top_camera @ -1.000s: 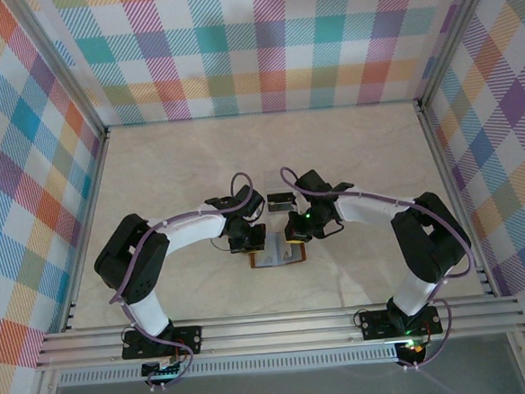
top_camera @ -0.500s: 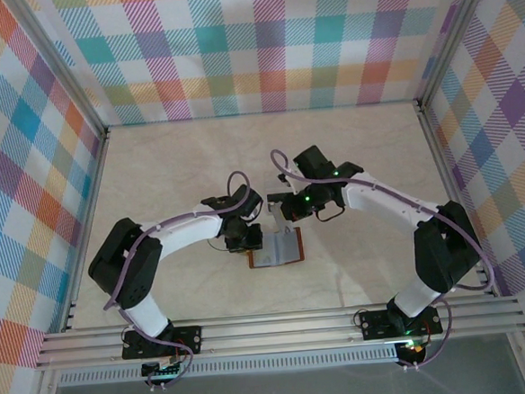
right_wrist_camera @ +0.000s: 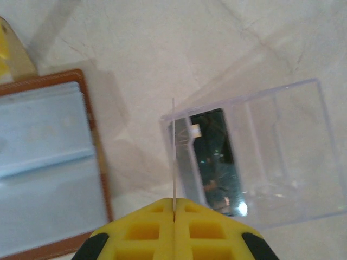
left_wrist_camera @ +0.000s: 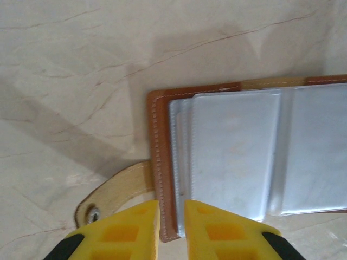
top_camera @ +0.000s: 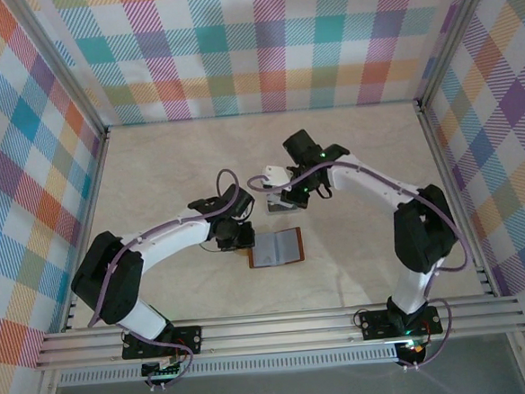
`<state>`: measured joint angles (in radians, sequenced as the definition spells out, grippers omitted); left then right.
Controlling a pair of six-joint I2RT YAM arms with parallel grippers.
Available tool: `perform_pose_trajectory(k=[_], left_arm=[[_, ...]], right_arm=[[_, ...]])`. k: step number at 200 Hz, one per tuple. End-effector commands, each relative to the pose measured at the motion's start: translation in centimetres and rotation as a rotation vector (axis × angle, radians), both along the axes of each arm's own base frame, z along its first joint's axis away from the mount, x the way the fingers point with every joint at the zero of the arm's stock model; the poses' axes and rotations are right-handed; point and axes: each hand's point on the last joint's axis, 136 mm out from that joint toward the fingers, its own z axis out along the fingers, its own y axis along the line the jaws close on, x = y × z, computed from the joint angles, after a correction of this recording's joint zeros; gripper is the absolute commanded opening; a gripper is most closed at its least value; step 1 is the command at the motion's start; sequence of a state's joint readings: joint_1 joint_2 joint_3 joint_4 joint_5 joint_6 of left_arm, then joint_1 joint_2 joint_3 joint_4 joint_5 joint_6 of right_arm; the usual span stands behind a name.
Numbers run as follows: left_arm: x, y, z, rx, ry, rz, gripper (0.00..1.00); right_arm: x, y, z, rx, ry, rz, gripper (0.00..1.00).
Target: Take the credit cards out of the card holder
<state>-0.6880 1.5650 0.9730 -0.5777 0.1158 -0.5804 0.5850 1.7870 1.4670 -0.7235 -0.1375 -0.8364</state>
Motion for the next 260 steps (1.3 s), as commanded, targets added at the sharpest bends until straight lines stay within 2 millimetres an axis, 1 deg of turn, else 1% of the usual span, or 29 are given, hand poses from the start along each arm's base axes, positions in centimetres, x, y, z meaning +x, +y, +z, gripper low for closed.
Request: perform_pose_trajectory(k=[1, 40, 85, 127, 173, 186, 201, 216, 227, 249, 260], left_arm=[[-0.8, 1.6, -0.4, 0.029, 0.021, 0.022, 0.2], [-1.4, 2.0, -1.0, 0.029, 0.037, 0.027, 0.2], [-1.3, 2.0, -1.0, 0.027, 0.042, 0.03, 0.2], [-1.5, 2.1, -1.2, 0.028, 0.049, 0.034, 0.2], [-1.6, 2.0, -1.4, 0.023, 0.055, 0.03, 0.2], [-1.6, 2.0, -1.4, 0.023, 0.055, 0.031, 0.2], [-1.6, 2.1, -1.4, 0.024, 0.056, 0.033, 0.2], [-1.6, 2.0, -1.5, 0.023, 0.058, 0.032, 0.21], [-1.6, 1.9, -1.4, 0.02, 0.057, 0.03, 0.21], [-1.6, 1.9, -1.5, 0.02, 0.057, 0.031, 0.21], [-1.6, 1.9, -1.4, 0.021, 0.057, 0.031, 0.21]], right_arm=[[1.0, -0.3, 0.3, -0.071, -0.039, 0.151, 0.0], [3.1, 0.0, 0.6, -0.109, -0.048, 0.192, 0.0], [4.8, 0.1, -0.4, -0.16, -0.039, 0.222, 0.0], [4.8, -0.4, -2.1, -0.214, 0.008, 0.24, 0.0], [4.7, -0.3, -4.0, -0.228, 0.057, 0.238, 0.02], [4.8, -0.3, -4.3, -0.232, 0.057, 0.234, 0.05], [5.3, -0.1, -4.2, -0.223, 0.043, 0.224, 0.15], [5.9, 0.1, -3.9, -0.214, 0.016, 0.212, 0.23], [6.6, 0.3, -3.5, -0.211, -0.017, 0.199, 0.25], [8.3, 0.3, -2.5, -0.211, -0.094, 0.165, 0.27], [8.7, 0.3, -2.3, -0.209, -0.113, 0.157, 0.28]])
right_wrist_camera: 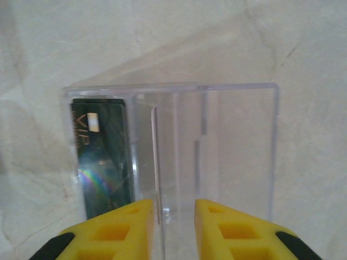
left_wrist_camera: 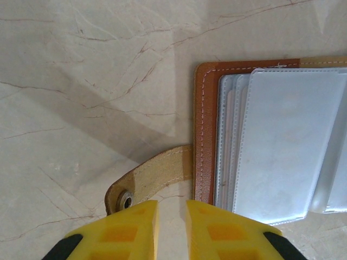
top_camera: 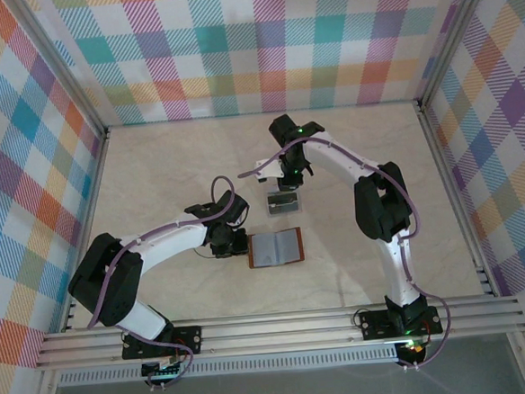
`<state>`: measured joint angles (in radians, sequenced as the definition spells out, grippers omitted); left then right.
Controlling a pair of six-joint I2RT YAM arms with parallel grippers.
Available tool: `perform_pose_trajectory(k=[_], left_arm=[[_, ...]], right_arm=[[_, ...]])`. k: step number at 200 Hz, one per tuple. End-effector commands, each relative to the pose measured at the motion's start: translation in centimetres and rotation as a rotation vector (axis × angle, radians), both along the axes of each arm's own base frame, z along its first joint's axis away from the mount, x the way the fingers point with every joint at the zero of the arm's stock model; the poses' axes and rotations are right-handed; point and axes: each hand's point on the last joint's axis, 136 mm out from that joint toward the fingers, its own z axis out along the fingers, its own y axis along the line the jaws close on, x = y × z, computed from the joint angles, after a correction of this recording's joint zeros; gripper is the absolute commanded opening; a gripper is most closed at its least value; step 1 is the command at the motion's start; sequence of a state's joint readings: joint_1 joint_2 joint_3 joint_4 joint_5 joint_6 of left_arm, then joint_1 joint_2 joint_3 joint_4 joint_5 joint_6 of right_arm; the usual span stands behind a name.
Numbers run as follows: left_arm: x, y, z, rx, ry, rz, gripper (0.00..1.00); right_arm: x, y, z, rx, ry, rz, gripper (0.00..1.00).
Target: Take the credit cards out of the card holder
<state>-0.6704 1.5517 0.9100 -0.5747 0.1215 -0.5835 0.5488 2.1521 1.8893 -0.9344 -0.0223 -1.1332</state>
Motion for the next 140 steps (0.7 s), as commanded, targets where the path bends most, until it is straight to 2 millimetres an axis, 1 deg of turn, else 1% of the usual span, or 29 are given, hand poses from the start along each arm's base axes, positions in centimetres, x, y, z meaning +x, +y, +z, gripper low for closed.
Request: perform_pose_trajectory(k=[1, 31, 51, 70, 89, 105, 111, 118, 135, 140], left_arm=[[-0.4, 0.4, 0.0, -0.004, 0.016, 0.013, 0.21], [-0.4, 0.4, 0.0, -0.005, 0.018, 0.012, 0.21], [-0.4, 0.3, -0.1, -0.008, 0.021, 0.009, 0.21], [-0.5, 0.2, -0.5, -0.003, 0.034, 0.006, 0.2], [-0.3, -0.2, -1.0, -0.013, 0.044, 0.007, 0.17], [-0.1, -0.5, -1.4, -0.016, 0.055, 0.006, 0.16], [0.0, -0.6, -1.6, -0.017, 0.058, 0.002, 0.15], [0.1, -0.8, -1.7, -0.02, 0.059, 0.001, 0.15], [0.3, -0.9, -1.9, -0.017, 0.063, 0.0, 0.11], [0.3, -0.9, -2.0, -0.015, 0.064, 0.0, 0.1]], right_arm=[[2.1, 0.3, 1.7, 0.032, -0.087, -0.028, 0.28], [2.9, 0.3, 2.6, 0.052, -0.127, -0.054, 0.3], [3.0, 0.3, 3.4, 0.075, -0.136, -0.086, 0.31], [2.8, 0.5, 5.0, 0.129, -0.137, -0.158, 0.33], [2.1, 0.6, 7.0, 0.216, -0.116, -0.279, 0.37], [1.4, 0.6, 7.7, 0.29, -0.093, -0.386, 0.45], [1.7, 0.6, 8.1, 0.324, -0.099, -0.446, 0.48], [1.9, 0.4, 8.3, 0.357, -0.097, -0.522, 0.49], [3.5, -0.5, 8.4, 0.414, -0.107, -0.768, 0.49], [3.7, -0.8, 8.2, 0.42, -0.085, -0.845, 0.49]])
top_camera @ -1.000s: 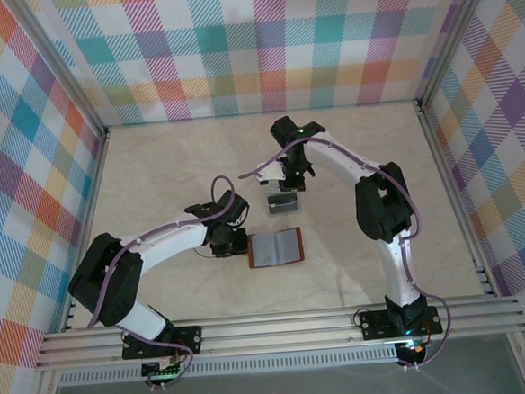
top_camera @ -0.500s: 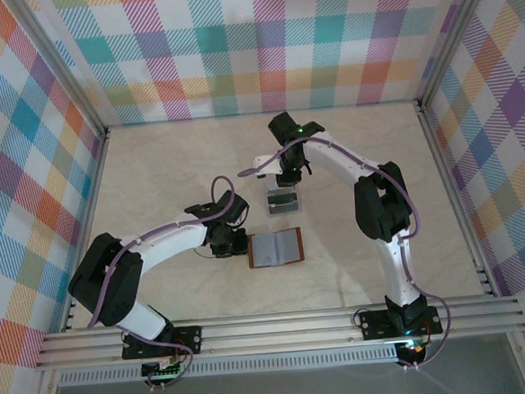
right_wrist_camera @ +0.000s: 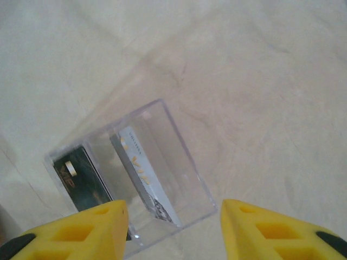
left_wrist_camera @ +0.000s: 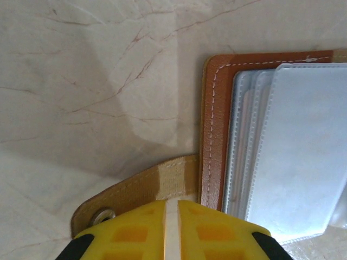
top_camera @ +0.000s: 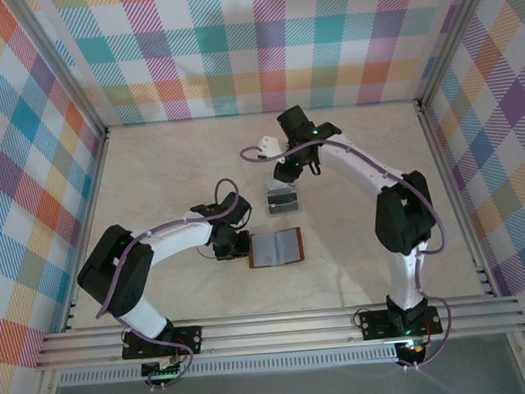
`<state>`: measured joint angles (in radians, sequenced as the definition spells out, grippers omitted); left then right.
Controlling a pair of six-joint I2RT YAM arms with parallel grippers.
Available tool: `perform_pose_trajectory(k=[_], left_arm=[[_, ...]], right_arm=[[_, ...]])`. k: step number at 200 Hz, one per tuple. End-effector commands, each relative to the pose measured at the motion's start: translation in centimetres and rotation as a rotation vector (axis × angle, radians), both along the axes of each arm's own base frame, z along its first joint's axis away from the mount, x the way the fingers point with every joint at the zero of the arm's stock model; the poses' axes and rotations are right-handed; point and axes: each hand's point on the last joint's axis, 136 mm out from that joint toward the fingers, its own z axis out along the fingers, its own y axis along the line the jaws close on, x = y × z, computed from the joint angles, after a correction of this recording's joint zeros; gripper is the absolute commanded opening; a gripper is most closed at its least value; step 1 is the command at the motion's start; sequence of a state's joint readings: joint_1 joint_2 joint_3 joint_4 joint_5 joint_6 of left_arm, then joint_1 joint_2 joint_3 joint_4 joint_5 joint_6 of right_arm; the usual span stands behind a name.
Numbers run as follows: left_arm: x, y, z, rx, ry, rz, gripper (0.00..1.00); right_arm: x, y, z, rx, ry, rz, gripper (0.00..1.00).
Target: Take the credit cards out of the card holder
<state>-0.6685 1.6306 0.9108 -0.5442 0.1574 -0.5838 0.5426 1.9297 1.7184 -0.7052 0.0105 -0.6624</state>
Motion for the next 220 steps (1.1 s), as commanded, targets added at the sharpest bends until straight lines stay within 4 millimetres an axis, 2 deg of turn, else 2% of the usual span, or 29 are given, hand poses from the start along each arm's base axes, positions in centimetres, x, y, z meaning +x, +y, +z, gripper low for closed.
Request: perform_pose_trajectory(k=[1, 11, 20, 41, 56, 83, 124, 220], left_arm=[[0.6, -0.4, 0.1, -0.017, 0.004, 0.006, 0.1], [0.6, -0.4, 0.1, -0.019, 0.001, 0.007, 0.1], [0.6, -0.4, 0.0, -0.02, 0.002, 0.009, 0.1], [0.5, -0.3, -0.2, -0.018, 0.004, 0.011, 0.09], [0.5, -0.3, -0.3, -0.018, 0.004, 0.01, 0.09], [0.5, -0.2, 0.0, -0.021, -0.003, 0.015, 0.09], [0.4, -0.1, -0.1, -0.022, 0.0, 0.016, 0.09], [0.1, -0.1, -0.1, -0.026, 0.005, 0.015, 0.09]], right_arm=[[2.4, -0.7, 1.4, 0.189, 0.038, -0.396, 0.48], [2.1, -1.0, 0.7, 0.233, 0.148, -0.538, 0.44], [1.5, -0.4, 0.3, 0.287, 0.262, -0.606, 0.41], [0.2, 2.2, -0.3, 0.436, 0.442, -0.634, 0.39], [0.3, 2.9, -0.8, 0.516, 0.488, -0.681, 0.36], [1.1, 3.1, -2.4, 0.529, 0.537, -0.77, 0.26], [1.7, 4.1, -3.8, 0.54, 0.58, -0.774, 0.24], [1.0, 3.5, -7.0, 0.491, 0.62, -0.81, 0.23]])
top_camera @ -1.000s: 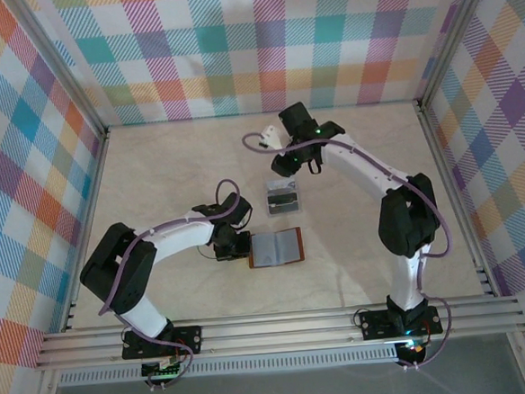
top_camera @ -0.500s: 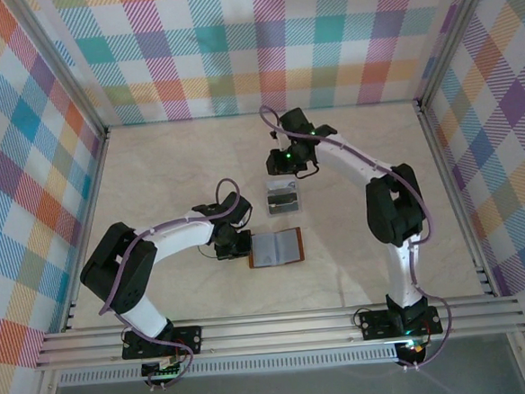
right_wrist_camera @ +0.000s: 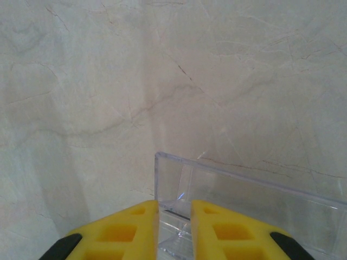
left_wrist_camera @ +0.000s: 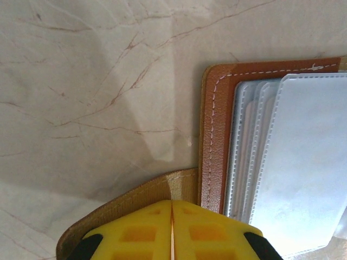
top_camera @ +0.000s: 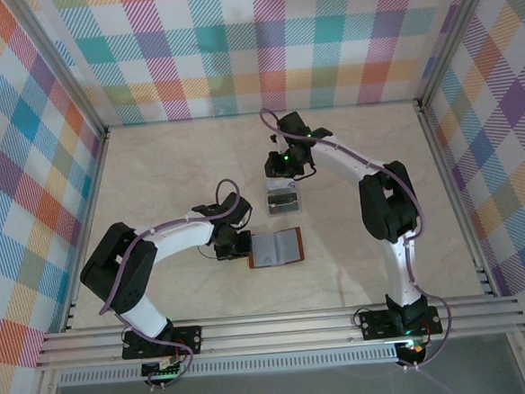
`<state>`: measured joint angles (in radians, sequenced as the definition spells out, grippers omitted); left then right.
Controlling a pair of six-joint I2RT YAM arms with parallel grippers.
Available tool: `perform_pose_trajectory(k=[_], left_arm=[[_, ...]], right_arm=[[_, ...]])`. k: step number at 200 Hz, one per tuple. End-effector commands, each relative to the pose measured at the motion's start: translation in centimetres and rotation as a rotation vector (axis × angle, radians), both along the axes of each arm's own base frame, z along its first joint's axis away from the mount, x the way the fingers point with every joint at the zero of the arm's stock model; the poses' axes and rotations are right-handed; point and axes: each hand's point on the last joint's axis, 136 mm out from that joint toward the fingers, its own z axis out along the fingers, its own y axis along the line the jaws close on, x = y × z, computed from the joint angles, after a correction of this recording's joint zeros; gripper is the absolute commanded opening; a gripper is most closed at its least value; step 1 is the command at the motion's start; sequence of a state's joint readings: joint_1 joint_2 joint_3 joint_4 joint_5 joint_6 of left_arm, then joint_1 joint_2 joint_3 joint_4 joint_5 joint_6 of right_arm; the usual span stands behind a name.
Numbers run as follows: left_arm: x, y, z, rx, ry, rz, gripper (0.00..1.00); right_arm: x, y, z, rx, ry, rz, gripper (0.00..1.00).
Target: Take the credit cards out of the card holder
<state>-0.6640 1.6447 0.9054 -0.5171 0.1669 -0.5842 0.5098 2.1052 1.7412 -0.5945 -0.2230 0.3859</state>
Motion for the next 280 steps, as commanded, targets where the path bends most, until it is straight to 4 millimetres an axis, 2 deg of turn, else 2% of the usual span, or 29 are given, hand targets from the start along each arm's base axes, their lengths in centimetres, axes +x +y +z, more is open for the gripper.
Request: perform_pose_trajectory(k=[1, 56, 92, 112, 148, 183, 206, 251, 280], left_arm=[[-0.1, 0.1, 0.3, -0.014, 0.005, 0.013, 0.09], [-0.2, 0.2, 0.3, -0.014, 0.005, 0.013, 0.09], [-0.3, 0.2, 0.3, -0.015, 0.005, 0.014, 0.09], [-0.2, 0.1, 0.2, -0.018, 0.006, 0.013, 0.09], [-0.1, -0.1, 0.2, -0.025, 0.007, 0.013, 0.09], [0.3, -0.6, 0.6, -0.053, 0.001, 0.018, 0.08], [0.5, -1.2, 0.8, -0.093, 0.002, 0.023, 0.08], [1.1, -1.9, 1.2, -0.125, 0.006, 0.025, 0.07], [1.3, -2.1, 1.3, -0.134, 0.005, 0.024, 0.07]], right_arm=[[-0.3, 0.2, -1.4, 0.011, 0.038, -0.003, 0.23], [-0.6, 0.0, -2.7, 0.001, 0.061, -0.004, 0.23], [-0.6, 0.1, -2.6, 0.01, 0.057, -0.003, 0.23], [-0.4, 0.1, -1.5, 0.013, 0.035, -0.003, 0.23], [-0.6, -0.1, 2.8, 0.045, -0.035, -0.001, 0.23], [-3.7, -0.2, 5.4, 0.11, -0.008, 0.029, 0.24], [-6.8, -0.5, 5.9, 0.138, 0.039, 0.042, 0.24], [-13.4, 0.0, 4.0, 0.211, 0.178, 0.04, 0.24], [-16.8, 0.8, 2.5, 0.213, 0.236, 0.059, 0.24]])
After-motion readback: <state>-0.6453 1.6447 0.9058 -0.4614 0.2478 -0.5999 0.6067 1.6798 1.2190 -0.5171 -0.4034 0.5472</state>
